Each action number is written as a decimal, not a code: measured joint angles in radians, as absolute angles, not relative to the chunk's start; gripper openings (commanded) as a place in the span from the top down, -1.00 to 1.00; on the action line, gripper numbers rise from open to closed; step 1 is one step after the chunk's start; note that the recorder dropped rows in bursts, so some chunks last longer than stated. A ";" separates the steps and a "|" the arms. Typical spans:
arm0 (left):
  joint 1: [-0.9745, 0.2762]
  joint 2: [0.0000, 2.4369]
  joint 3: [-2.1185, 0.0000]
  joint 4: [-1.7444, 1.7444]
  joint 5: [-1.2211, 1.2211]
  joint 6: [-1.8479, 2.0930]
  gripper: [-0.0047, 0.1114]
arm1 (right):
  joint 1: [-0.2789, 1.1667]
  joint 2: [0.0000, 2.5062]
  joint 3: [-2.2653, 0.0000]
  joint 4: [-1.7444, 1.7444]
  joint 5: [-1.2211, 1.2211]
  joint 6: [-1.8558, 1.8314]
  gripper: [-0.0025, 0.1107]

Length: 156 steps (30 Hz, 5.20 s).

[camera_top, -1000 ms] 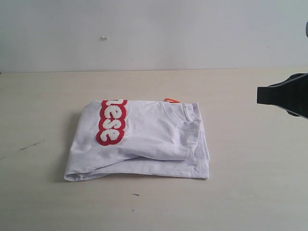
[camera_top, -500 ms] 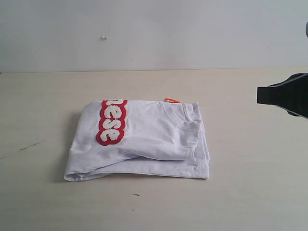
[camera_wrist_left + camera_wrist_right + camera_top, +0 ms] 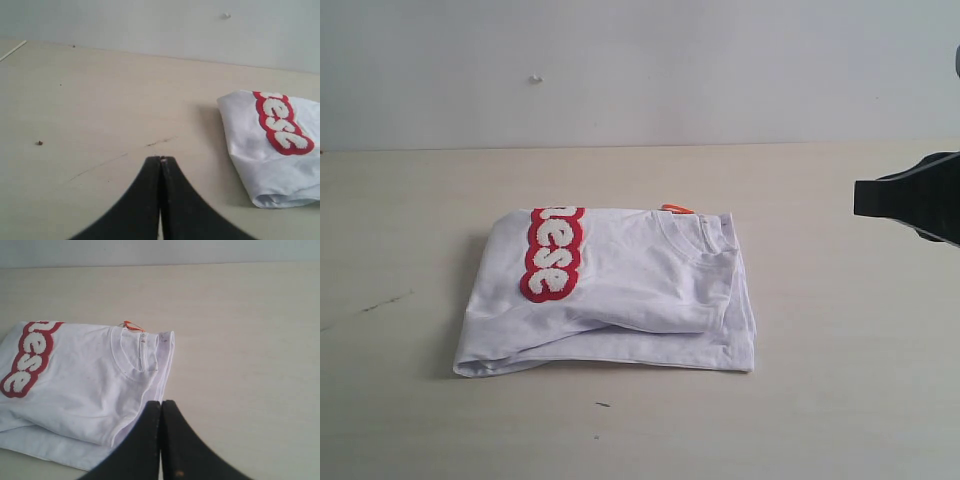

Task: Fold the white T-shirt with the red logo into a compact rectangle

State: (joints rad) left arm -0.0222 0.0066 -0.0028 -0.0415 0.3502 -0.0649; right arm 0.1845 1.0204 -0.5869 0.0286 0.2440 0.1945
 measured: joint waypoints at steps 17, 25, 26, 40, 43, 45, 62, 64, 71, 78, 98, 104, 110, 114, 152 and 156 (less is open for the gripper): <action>-0.022 0.007 -0.003 0.108 0.359 -0.088 0.91 | 0.184 1.020 -0.587 0.029 0.244 0.195 0.96; -0.022 0.007 -0.003 0.104 0.361 -0.034 0.91 | 0.184 1.020 -0.587 0.029 0.244 0.195 0.96; -0.022 0.007 -0.003 0.102 0.362 -0.034 0.91 | 0.184 1.020 -0.587 0.029 0.244 0.195 0.96; -0.022 0.007 -0.003 0.100 0.364 -0.034 0.91 | 0.184 1.020 -0.587 0.029 0.244 0.195 0.96; -0.022 0.007 -0.003 0.100 0.364 -0.034 0.91 | 0.184 1.020 -0.587 0.029 0.244 0.195 0.96; -0.022 0.007 -0.003 0.100 0.364 -0.034 0.91 | 0.184 1.020 -0.587 0.029 0.244 0.195 0.96; -0.022 0.007 -0.003 0.100 0.366 -0.034 0.91 | 0.184 1.026 -0.587 -0.123 0.246 0.137 0.96; -0.022 0.007 -0.003 0.100 0.366 -0.034 0.91 | 0.184 1.031 -0.587 -0.164 0.248 0.134 0.96; -0.022 0.007 -0.003 0.100 0.366 -0.034 0.91 | 0.184 1.026 -0.587 -0.234 0.260 0.130 0.96; -0.022 0.007 -0.003 0.100 0.366 -0.034 0.91 | 0.125 0.836 -0.573 -0.234 0.418 0.181 0.96; -0.022 0.007 -0.003 0.100 0.366 -0.034 0.91 | -0.250 0.360 -0.132 -0.163 0.155 0.213 0.96; -0.022 0.007 -0.003 0.100 0.366 -0.034 0.91 | -0.283 0.299 -0.049 -0.153 0.098 0.213 0.96; -0.022 0.007 -0.003 0.100 0.366 -0.034 0.91 | -0.287 0.283 -0.004 -0.153 0.087 0.213 0.96; -0.022 0.007 -0.003 0.100 0.366 -0.034 0.91 | -0.287 0.283 -0.004 -0.153 0.094 0.213 0.96; -0.022 0.007 -0.003 0.100 0.366 -0.034 0.91 | -0.287 0.283 -0.004 0.065 0.161 -0.096 0.96; -0.022 0.007 -0.003 0.100 0.366 -0.034 0.91 | -0.287 0.283 -0.004 0.065 0.161 -0.096 0.96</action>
